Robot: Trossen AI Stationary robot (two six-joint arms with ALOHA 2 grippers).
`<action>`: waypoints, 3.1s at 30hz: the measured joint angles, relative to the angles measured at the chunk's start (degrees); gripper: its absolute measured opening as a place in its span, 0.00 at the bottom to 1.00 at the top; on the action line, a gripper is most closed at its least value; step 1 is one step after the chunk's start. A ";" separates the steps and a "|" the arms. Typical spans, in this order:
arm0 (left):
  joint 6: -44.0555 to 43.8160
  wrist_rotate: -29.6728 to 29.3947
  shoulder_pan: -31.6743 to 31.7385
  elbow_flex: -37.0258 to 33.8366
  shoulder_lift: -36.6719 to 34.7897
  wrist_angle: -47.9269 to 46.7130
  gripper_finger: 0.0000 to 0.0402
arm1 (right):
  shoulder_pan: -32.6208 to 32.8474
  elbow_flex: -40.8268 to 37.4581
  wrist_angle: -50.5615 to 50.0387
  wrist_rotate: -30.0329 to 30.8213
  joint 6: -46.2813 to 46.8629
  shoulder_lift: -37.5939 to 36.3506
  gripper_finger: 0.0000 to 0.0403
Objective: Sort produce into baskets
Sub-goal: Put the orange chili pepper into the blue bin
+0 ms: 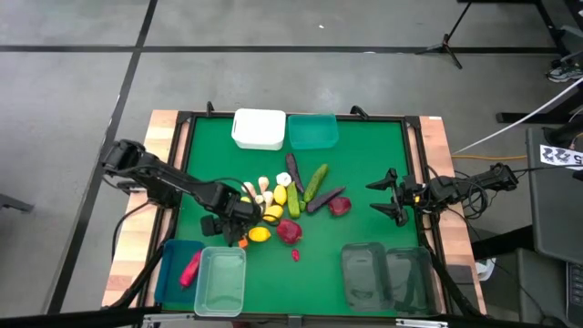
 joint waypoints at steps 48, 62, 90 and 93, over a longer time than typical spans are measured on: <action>-50.11 -30.17 -0.28 10.94 -3.50 -7.72 0.21 | -0.02 0.01 -0.07 1.11 0.72 0.00 0.80; -111.22 -18.58 -13.13 14.95 -12.08 -22.45 0.24 | -0.02 -0.01 -0.07 1.11 0.68 0.02 0.80; -192.67 -6.58 -47.21 14.90 -11.99 -23.94 0.24 | -0.02 0.01 -0.07 1.53 0.67 0.02 0.80; -192.57 -6.62 -47.34 14.88 -11.97 -23.85 0.24 | -0.02 -0.01 -0.07 1.54 0.67 0.02 0.80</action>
